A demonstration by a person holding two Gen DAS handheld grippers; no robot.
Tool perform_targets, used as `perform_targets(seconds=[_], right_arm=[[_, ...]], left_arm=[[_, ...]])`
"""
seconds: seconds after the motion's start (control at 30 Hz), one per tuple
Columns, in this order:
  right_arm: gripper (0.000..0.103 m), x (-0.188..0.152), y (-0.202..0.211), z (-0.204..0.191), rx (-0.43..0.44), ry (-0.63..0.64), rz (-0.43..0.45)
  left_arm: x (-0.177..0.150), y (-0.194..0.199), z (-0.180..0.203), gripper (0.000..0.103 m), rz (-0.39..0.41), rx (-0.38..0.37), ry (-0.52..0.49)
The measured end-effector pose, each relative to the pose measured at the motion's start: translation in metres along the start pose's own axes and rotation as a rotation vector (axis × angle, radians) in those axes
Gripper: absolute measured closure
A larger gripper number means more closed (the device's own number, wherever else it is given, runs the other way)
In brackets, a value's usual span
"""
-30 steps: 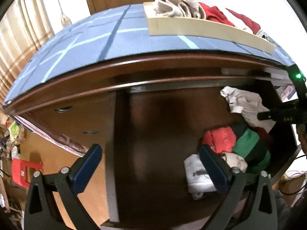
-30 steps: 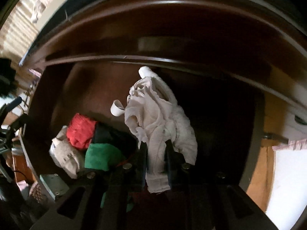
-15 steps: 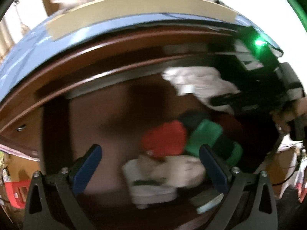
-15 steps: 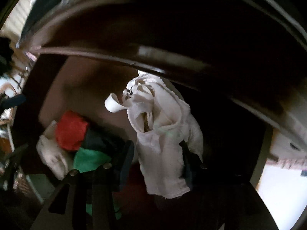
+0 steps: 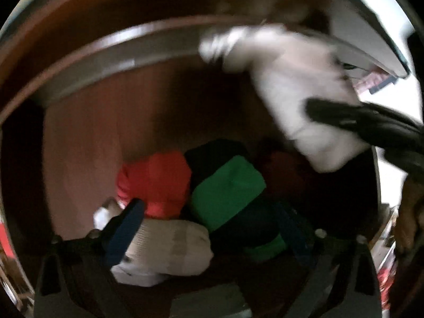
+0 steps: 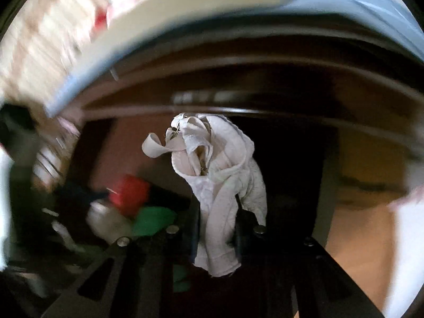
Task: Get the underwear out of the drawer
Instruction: 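Grasp the green-and-black sock with the left tool while the right tool holds the white underwear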
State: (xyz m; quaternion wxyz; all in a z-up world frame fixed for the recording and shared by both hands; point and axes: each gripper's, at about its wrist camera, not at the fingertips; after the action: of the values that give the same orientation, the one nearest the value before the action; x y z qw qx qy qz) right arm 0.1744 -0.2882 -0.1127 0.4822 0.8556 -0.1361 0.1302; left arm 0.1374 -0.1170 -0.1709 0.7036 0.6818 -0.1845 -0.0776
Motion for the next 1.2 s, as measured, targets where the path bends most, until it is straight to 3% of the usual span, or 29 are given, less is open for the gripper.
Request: perform_targets(seconds=[0.07,0.23,0.47,0.57,0.63,0.73,0.8,1.0,1.2], right_arm=[[0.08,-0.007,0.014,0.0,0.041,-0.034,0.065],[0.08,-0.023,0.032,-0.001,0.07,-0.044,0.171],[0.081,-0.029,0.032,-0.005,0.087,-0.053,0.187],[0.083,-0.035,0.033,-0.002,0.095,-0.039,0.194],[0.083,-0.039,0.044,0.003,0.088,-0.023,0.198],[0.083,-0.038,0.048,0.006,0.094,-0.027,0.185],[0.083,-0.036,0.046,0.007,0.092,-0.035,0.173],[0.083,-0.023,0.028,0.006,0.005,-0.009,0.104],[0.082,-0.015,0.002,0.003,-0.049,0.017,0.001]], left_arm=[[0.0,-0.003,0.002,0.007,-0.006,0.018,0.032],[-0.003,-0.002,0.021,0.008,-0.028,0.036,-0.003],[0.002,-0.019,0.047,0.011,-0.079,0.022,-0.004],[0.005,-0.028,0.048,0.022,-0.133,-0.041,0.031],[0.006,-0.029,0.047,0.027,-0.123,-0.041,0.045],[0.007,-0.028,0.05,0.034,-0.102,-0.054,0.016],[0.004,-0.025,0.05,0.044,-0.085,-0.062,-0.006],[0.003,-0.018,0.043,0.068,-0.017,-0.137,-0.01],[0.006,0.011,0.018,0.071,0.076,-0.173,0.03]])
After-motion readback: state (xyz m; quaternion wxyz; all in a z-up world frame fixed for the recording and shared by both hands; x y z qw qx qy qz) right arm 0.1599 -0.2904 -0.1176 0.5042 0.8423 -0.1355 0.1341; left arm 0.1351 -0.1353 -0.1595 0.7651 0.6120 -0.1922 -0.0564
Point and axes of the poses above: each gripper's, at about its wrist camera, not at the fingertips, and y roughly against the way its jaws point, z to its right, x to its top, and after that the axes turned 7 degrees about x, right-handed
